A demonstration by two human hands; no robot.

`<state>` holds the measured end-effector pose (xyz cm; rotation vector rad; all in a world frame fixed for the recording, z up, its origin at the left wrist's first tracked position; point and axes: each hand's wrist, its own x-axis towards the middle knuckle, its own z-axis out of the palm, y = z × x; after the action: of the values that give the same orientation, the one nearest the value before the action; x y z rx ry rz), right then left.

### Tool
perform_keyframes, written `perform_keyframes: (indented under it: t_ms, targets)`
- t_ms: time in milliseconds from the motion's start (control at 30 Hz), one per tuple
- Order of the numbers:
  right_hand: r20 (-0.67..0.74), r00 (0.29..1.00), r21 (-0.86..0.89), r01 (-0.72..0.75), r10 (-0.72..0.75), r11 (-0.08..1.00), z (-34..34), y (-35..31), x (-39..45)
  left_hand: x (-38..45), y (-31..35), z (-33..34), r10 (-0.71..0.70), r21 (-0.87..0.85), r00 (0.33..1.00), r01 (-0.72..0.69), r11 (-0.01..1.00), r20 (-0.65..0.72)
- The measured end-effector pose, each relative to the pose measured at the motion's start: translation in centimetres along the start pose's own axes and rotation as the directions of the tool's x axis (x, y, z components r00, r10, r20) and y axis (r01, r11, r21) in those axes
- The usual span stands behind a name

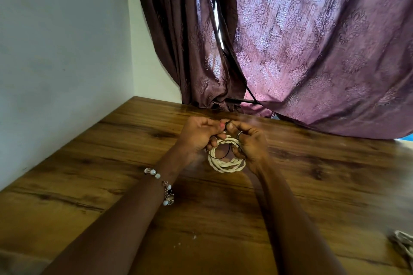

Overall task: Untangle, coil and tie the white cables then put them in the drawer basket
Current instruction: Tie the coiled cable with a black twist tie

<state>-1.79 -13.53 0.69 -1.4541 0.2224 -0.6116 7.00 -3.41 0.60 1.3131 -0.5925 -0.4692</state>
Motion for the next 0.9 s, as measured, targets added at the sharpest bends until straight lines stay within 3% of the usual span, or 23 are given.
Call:
perform_keyframes:
  t_ms: [100, 200, 333, 433, 567, 667, 767, 900]
  targets:
    - [0.069, 0.997, -0.039, 0.031, -0.028, 0.999, 0.2, -0.6, -0.4, -0.2, 0.3, 0.1, 0.08, -0.014, 0.997, -0.08, 0.997, 0.008]
    - [0.096, 0.995, -0.076, 0.008, -0.001, 0.997, -0.3, -0.7, -0.3, -0.1, 0.6, -0.2, 0.113, 0.054, 0.985, -0.121, 0.991, 0.128]
    - [0.091, 0.996, -0.252, 0.003, 0.021, 0.968, -1.3, -0.3, 0.3, 0.1, 1.0, -0.8, 0.107, 0.134, 0.979, -0.131, 0.982, 0.171]
    - [0.132, 0.991, -0.27, 0.021, 0.015, 0.963, -1.2, -0.4, 0.3, 0.3, 1.2, -1.2, 0.116, 0.179, 0.968, -0.157, 0.971, 0.222]
    - [0.17, 0.985, -0.238, 0.046, -0.005, 0.97, -1.2, -0.5, 0.1, 0.7, 0.9, -1.9, 0.187, 0.355, 0.935, -0.292, 0.888, 0.3]
    - [0.17, 0.985, -0.249, 0.052, -0.009, 0.967, -1.6, -0.3, 0.3, 0.8, 0.9, -2.1, 0.209, 0.318, 0.905, -0.335, 0.887, 0.372]
    - [0.174, 0.985, -0.279, 0.067, -0.018, 0.958, -1.8, 0.0, 0.7, 0.8, 1.1, -1.8, 0.255, 0.316, 0.905, -0.365, 0.876, 0.339]
    - [0.235, 0.972, -0.232, 0.06, -0.004, 0.971, -1.5, -0.3, 0.4, 0.7, 0.9, -1.3, 0.356, 0.31, 0.913, -0.403, 0.861, 0.197]
